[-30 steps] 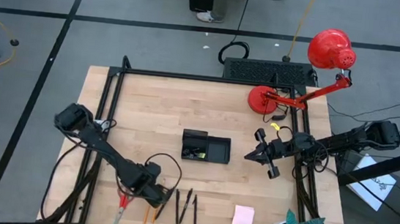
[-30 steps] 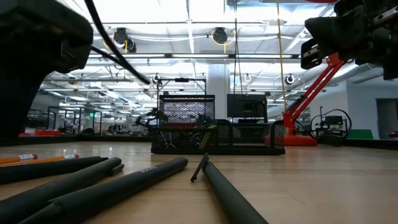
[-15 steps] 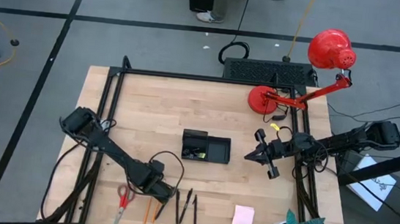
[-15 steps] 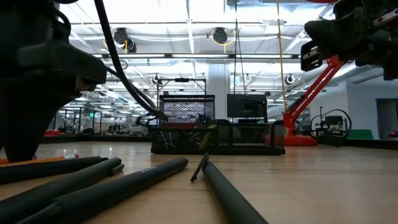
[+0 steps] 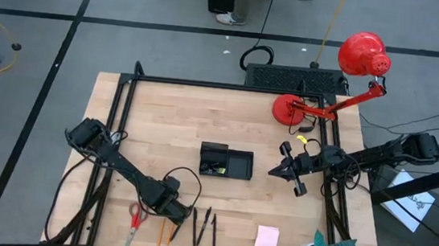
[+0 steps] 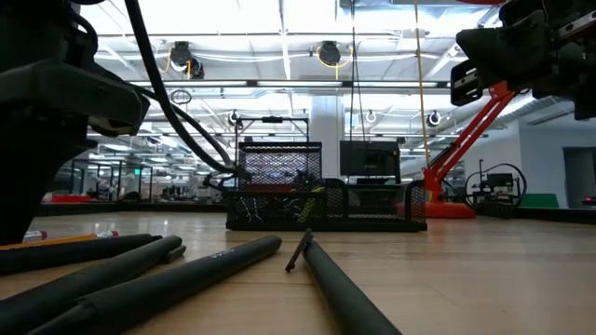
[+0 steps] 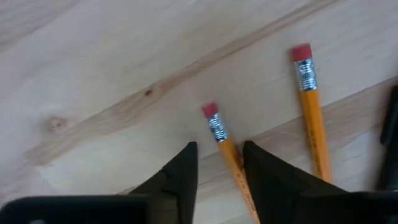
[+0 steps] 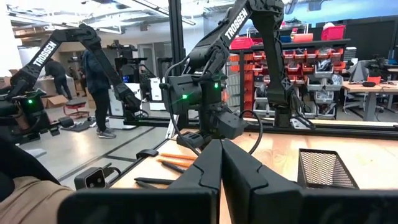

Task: Pick and place office supplies into organizer
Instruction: Put the left yellow pencil into the desk organizer

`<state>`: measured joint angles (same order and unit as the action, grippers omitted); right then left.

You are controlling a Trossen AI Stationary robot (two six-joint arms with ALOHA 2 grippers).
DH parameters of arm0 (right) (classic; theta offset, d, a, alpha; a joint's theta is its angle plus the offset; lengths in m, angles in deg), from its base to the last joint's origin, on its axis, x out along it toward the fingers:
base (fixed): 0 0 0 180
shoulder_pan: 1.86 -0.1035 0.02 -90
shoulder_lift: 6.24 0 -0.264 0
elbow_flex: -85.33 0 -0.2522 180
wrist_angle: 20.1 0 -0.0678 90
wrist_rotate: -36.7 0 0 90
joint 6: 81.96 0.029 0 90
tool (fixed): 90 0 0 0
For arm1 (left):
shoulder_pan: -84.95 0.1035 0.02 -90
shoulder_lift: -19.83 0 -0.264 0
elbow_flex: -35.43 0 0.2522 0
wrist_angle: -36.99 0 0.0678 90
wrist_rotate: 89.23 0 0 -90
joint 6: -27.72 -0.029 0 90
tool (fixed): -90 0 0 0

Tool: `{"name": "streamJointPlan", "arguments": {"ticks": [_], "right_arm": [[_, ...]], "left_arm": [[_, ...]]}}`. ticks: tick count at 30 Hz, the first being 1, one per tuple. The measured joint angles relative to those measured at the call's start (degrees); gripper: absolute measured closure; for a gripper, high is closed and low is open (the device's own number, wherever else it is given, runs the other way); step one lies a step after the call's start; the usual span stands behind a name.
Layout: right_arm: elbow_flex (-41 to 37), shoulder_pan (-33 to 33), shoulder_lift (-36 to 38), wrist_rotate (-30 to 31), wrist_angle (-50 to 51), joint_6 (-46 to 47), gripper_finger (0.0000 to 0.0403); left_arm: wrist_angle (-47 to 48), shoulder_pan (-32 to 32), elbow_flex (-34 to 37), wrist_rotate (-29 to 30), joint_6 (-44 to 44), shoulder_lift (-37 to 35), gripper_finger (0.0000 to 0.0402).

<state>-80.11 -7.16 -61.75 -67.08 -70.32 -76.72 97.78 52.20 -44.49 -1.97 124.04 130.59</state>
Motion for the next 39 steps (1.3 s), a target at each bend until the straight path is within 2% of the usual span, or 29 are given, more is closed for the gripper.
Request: {"name": "streamJointPlan", "arguments": {"ticks": [13,21,25,32,39], "right_arm": [[0.0,0.0,0.0,0.0,0.0,0.8,0.0399],[0.0,0.0,0.0,0.1,0.0,0.8,0.0399],[0.0,0.0,0.0,0.1,0.0,0.3,0.0399],[0.0,0.0,0.0,0.1,-0.5,0.1,0.0399],[0.0,0.0,0.0,0.1,-0.8,0.3,0.0399]], "left_arm": [[-0.3,-0.1,0.1,2.1,-2.2,0.0,0.0357],[-0.5,-0.2,-0.4,5.4,-5.4,0.0,0.0384],[0.5,-0.5,-2.7,9.4,-8.7,0.4,0.0377],[0.4,0.0,-7.0,23.3,-13.6,0.2,0.0372],[3.9,0.2,-9.0,32.7,-16.2,-3.0,0.0372]]}}
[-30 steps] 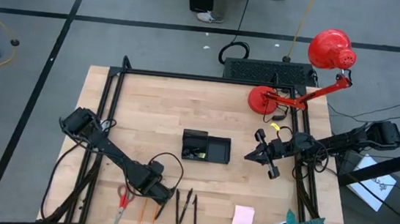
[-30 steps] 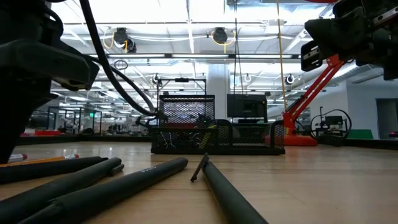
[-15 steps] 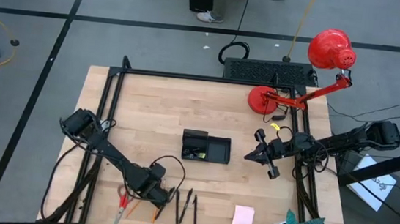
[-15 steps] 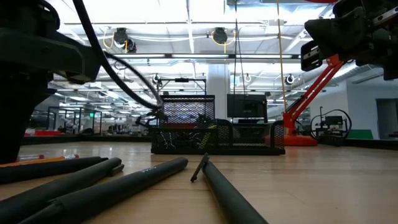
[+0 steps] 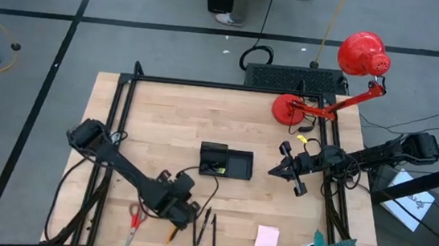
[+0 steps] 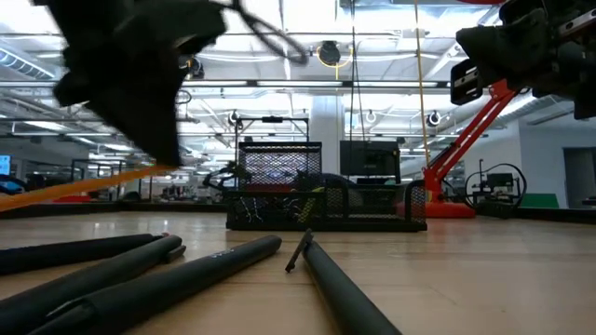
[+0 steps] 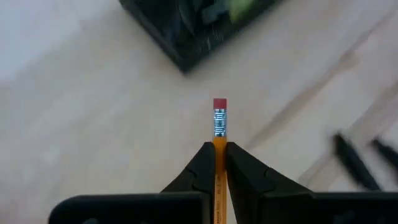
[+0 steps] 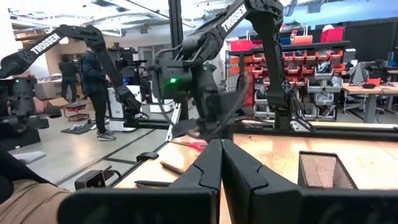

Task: Pick and place office supplies into organizer
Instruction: Put the left yellow pencil into the desk organizer

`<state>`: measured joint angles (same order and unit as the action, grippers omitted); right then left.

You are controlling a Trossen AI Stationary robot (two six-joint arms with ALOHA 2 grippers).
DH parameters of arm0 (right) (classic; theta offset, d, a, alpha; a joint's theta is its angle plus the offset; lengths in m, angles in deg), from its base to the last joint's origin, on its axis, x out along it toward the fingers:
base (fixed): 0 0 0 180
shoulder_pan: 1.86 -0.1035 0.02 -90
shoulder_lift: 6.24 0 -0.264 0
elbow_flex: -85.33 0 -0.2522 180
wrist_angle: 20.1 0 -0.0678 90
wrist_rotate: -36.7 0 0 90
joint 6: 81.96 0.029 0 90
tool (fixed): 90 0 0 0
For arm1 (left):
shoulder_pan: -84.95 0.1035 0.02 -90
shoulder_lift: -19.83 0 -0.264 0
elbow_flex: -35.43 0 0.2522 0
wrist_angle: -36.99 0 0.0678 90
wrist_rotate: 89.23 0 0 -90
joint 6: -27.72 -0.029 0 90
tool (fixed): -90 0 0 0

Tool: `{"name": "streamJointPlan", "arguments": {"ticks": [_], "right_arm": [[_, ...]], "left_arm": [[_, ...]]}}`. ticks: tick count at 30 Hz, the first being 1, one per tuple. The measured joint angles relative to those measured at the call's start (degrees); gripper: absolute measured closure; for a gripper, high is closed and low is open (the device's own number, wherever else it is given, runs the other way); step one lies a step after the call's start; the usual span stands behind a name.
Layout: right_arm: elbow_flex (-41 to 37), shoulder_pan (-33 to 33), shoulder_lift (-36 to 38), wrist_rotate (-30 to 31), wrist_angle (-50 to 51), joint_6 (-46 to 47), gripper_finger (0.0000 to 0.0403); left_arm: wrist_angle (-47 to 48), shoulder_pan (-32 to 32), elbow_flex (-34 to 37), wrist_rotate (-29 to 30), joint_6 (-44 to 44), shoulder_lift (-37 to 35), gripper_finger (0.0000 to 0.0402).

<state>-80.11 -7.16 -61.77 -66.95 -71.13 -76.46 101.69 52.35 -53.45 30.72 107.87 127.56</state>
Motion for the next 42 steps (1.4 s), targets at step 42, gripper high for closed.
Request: {"name": "streamJointPlan", "arguments": {"ticks": [42], "right_arm": [[0.0,0.0,0.4,0.0,-1.8,2.4,0.0399]], "left_arm": [[-74.4,34.2,20.9,-34.5,-91.7,-18.2,0.0371]]}}
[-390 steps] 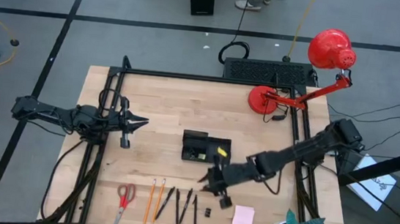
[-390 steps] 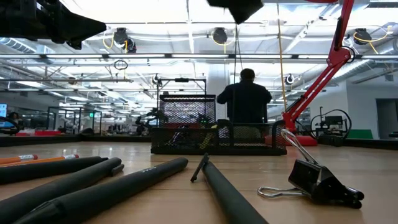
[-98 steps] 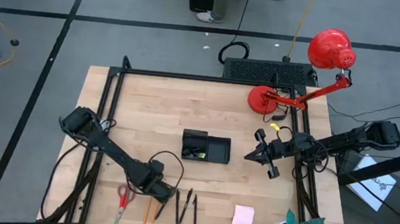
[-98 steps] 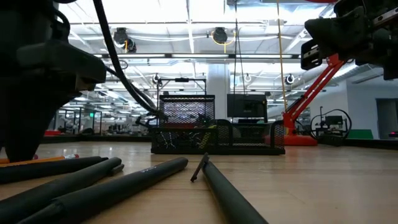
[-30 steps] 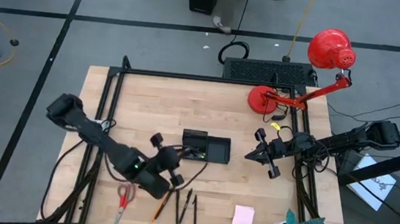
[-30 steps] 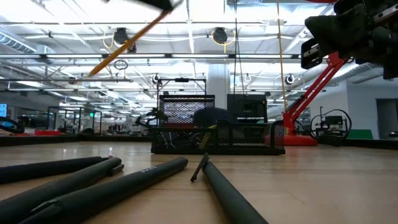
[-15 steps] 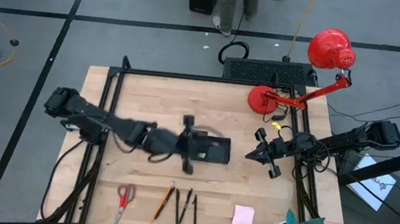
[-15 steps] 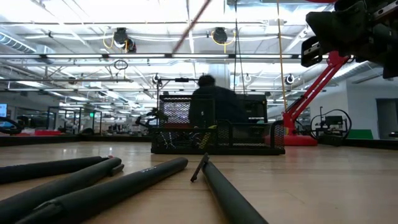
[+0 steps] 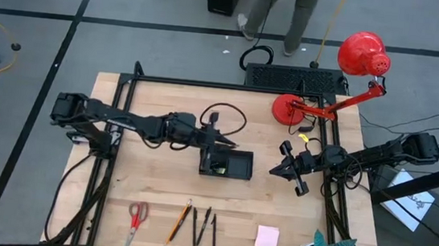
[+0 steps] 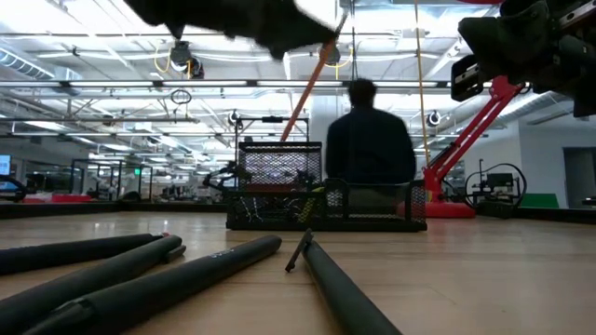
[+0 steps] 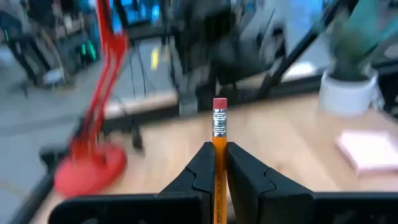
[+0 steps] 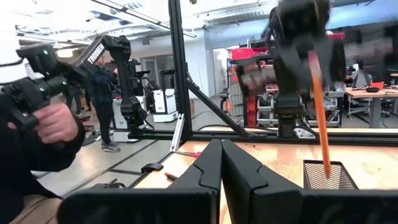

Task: Pick and place office supplies into organizer
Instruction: Put the left yellow pencil into the desk organizer

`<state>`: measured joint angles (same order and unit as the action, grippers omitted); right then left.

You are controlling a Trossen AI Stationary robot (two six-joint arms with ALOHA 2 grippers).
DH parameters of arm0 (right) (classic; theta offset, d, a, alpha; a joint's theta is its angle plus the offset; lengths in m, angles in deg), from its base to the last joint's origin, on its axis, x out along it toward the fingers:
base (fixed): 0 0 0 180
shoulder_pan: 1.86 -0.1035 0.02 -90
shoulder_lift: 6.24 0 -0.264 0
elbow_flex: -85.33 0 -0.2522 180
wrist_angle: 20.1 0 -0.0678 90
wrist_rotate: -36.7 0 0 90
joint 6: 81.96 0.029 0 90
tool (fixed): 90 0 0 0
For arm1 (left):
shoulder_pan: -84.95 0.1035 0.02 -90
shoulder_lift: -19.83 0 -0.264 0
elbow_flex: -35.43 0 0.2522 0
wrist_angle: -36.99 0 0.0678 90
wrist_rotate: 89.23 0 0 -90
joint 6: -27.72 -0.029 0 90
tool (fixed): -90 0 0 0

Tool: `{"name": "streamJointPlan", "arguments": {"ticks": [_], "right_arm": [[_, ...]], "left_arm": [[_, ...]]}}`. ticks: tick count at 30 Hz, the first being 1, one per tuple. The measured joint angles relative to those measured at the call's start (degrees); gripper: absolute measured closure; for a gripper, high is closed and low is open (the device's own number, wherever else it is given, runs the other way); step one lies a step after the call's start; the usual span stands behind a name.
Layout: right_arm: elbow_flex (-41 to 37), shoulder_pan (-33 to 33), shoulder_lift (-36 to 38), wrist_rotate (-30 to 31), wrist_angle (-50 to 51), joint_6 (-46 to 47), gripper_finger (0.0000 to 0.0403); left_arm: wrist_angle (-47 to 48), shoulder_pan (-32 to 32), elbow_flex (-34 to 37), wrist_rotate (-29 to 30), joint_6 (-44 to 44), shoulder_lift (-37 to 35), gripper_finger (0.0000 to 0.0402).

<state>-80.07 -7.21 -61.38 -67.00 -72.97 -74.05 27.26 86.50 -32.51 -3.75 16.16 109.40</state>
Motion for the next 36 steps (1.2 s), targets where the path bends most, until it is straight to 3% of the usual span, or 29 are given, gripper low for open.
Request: {"name": "streamJointPlan", "arguments": {"ticks": [10,14,27,36], "right_arm": [[0.0,0.0,0.0,0.0,0.0,0.0,0.0399],[0.0,0.0,0.0,0.1,0.0,0.0,0.0399],[0.0,0.0,0.0,0.4,-1.1,-1.3,0.0399],[0.0,0.1,-0.1,0.4,-0.9,-1.7,0.0399]], "left_arm": [[-11.2,2.0,11.4,0.3,4.7,0.2,0.0371],[-14.3,2.1,13.6,3.6,4.8,0.1,0.0371],[-17.7,4.2,13.7,4.7,8.2,5.1,0.0371],[-19.5,4.2,13.5,1.5,8.5,10.5,0.0371]]}}
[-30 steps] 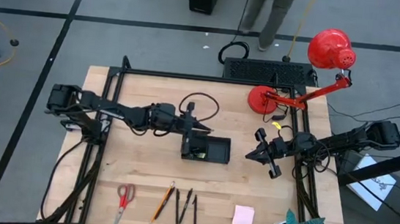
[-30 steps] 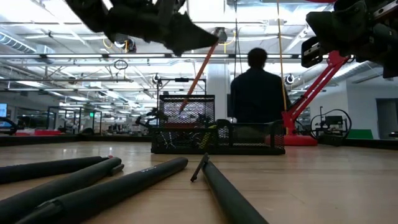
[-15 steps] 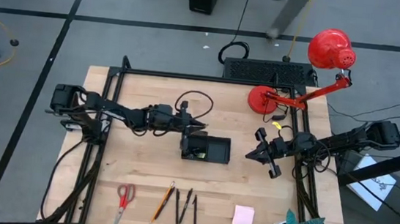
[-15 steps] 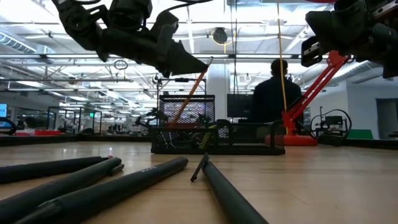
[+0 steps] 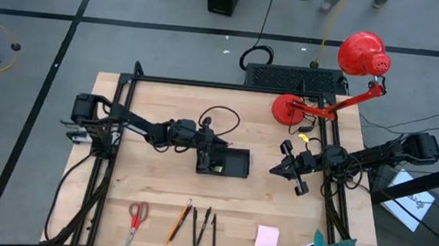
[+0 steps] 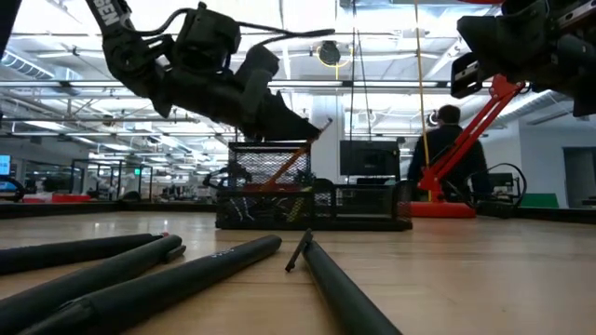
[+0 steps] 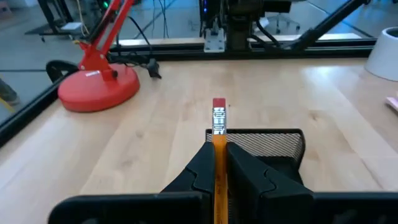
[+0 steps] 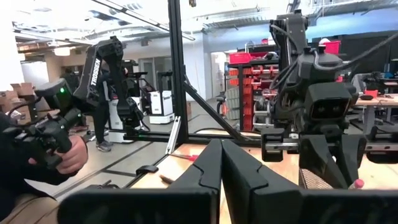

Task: Pick and place office supplies into organizer
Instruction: Put the left yellow pencil into the desk organizer, then put the yellow pencil into the desk organizer

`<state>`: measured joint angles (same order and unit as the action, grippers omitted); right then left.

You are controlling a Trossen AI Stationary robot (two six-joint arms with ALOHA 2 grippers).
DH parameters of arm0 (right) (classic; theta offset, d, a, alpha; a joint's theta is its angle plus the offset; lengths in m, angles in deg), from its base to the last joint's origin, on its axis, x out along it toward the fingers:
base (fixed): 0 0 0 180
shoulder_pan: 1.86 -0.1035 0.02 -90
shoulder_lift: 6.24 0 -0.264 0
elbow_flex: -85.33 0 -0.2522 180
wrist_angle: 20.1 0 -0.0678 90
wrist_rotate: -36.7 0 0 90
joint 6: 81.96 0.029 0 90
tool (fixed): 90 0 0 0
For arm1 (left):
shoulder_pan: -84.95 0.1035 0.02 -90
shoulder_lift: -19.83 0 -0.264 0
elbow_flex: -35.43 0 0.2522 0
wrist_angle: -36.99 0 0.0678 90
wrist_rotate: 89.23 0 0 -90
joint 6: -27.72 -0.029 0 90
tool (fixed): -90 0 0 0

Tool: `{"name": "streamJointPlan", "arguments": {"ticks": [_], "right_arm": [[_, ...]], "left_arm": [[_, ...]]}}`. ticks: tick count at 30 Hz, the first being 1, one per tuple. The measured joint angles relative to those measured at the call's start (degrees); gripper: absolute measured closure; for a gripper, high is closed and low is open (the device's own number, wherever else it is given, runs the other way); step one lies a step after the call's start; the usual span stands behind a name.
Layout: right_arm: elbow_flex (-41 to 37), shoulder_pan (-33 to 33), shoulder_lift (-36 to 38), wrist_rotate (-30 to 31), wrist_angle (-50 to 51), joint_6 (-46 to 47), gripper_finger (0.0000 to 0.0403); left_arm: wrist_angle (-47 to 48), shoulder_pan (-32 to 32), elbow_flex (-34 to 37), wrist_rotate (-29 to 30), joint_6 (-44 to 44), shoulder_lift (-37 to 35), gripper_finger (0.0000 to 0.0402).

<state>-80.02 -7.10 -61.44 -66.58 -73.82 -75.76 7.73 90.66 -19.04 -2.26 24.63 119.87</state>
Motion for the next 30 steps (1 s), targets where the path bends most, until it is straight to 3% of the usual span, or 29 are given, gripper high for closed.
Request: {"name": "streamJointPlan", "arguments": {"ticks": [13,20,27,30], "right_arm": [[0.0,0.0,0.0,0.0,0.0,0.2,0.0399],[0.0,0.0,0.0,-0.1,0.2,0.2,0.0399],[0.0,0.0,0.0,-0.1,0.3,0.2,0.0399],[0.0,0.0,0.0,-0.1,0.4,0.2,0.0399]], "left_arm": [[-2.1,-0.1,0.0,-2.6,0.3,1.0,0.0368],[0.3,-0.2,0.1,-2.7,1.6,-4.3,0.0317],[10.3,-0.5,0.1,0.9,1.2,-11.1,0.0259],[26.6,-2.5,-2.5,7.8,0.8,-17.6,0.0246]]}}
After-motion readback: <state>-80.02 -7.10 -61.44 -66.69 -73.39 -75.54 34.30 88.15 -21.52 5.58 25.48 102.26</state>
